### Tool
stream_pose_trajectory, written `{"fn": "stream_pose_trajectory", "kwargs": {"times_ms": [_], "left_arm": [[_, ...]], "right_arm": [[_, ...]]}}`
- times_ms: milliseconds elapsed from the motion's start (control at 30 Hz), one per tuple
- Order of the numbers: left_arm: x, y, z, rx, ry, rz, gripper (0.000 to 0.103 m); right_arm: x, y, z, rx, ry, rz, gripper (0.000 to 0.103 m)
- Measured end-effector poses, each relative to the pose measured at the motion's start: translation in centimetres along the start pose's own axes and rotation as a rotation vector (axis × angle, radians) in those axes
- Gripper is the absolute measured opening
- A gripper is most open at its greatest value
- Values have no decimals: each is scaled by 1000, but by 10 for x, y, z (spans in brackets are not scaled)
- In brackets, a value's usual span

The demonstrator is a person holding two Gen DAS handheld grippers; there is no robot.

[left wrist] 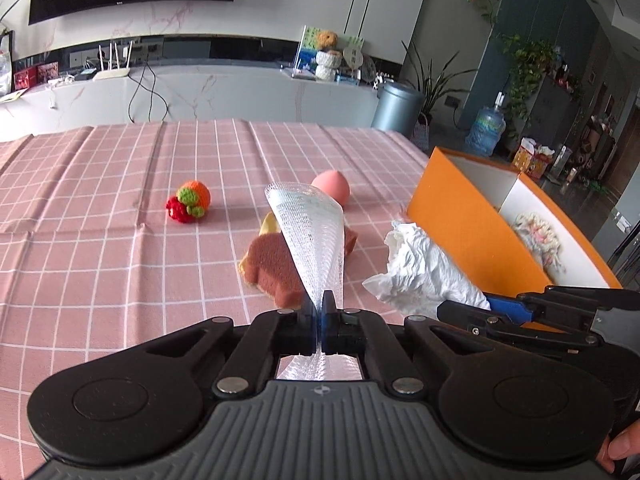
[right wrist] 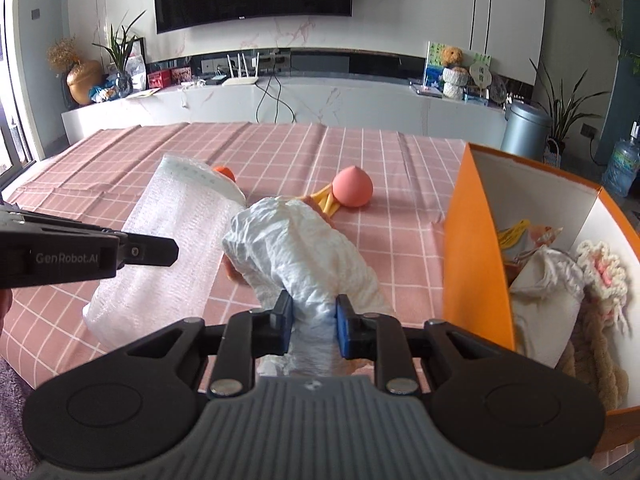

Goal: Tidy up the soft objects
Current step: 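Carry the bag with the left tool while the right tool carries the white cloth to the box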

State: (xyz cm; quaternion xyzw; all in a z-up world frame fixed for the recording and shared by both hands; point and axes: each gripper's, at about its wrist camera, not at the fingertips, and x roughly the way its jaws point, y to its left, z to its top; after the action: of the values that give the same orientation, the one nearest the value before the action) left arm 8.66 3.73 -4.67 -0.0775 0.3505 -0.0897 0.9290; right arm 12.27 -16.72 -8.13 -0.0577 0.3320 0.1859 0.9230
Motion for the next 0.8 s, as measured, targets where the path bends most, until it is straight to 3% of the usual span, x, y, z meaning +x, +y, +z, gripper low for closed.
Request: {"fn": "stream_pose_trajectory", "kwargs": {"times_ms": [400, 800], "left_arm": [[-27, -21, 13, 18, -95, -39, 1], [-24, -61, 45, 81, -150, -143, 1]], "right_arm": [[-51, -11, 3, 15, -120, -45, 20], [-94, -60, 21, 68, -231, -143, 20]]}}
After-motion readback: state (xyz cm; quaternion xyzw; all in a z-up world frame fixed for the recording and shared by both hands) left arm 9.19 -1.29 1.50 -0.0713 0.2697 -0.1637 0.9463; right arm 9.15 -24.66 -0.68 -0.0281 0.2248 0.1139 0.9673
